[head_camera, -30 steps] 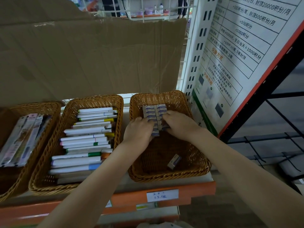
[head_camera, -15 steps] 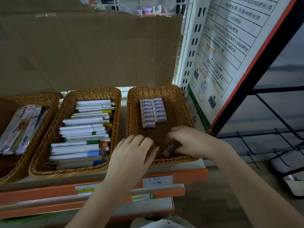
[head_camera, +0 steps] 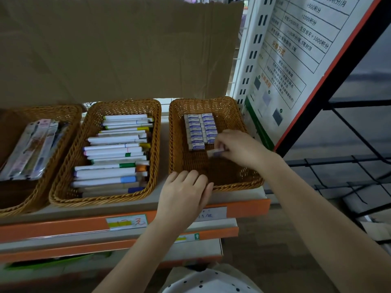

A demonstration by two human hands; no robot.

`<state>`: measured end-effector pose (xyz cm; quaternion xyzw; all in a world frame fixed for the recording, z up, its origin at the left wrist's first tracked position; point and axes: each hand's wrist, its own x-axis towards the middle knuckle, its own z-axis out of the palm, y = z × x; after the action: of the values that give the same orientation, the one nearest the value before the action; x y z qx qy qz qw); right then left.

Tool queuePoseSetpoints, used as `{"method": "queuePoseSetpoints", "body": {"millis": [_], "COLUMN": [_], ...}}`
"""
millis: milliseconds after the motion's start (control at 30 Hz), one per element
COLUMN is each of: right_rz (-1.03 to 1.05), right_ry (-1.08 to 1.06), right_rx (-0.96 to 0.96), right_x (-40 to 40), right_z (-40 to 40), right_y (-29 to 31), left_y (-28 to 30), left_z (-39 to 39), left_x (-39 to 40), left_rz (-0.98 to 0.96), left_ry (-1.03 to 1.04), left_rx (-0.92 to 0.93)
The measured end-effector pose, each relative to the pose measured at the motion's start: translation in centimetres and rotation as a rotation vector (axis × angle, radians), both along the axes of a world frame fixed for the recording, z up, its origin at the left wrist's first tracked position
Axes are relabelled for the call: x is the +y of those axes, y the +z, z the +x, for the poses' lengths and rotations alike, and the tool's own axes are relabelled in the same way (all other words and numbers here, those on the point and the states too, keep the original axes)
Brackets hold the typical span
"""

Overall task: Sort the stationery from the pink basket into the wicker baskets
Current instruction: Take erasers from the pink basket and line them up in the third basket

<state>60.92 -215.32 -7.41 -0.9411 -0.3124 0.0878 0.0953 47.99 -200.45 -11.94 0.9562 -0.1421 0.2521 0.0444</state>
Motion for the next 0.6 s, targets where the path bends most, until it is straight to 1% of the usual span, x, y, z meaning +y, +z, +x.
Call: {"method": "queuePoseSetpoints", "body": {"millis": [200, 600], "right_rz": [0.004, 0.053], "right_ry": [-0.140, -0.242], "right_rx": [0.004, -0.011], "right_x": [1.2, 2.0], "right_z": [1.5, 2.0], "right_y": [-0.5, -2.3], "left_y": [0.0, -0.6], "left_z": [-0.1, 0.0], "left_x": [-0.2, 0.0], "left_rz": [-0.029, -0.015], "left_ry": [0.004, -0.001], "left_rx": [-0.017, -0.073]}}
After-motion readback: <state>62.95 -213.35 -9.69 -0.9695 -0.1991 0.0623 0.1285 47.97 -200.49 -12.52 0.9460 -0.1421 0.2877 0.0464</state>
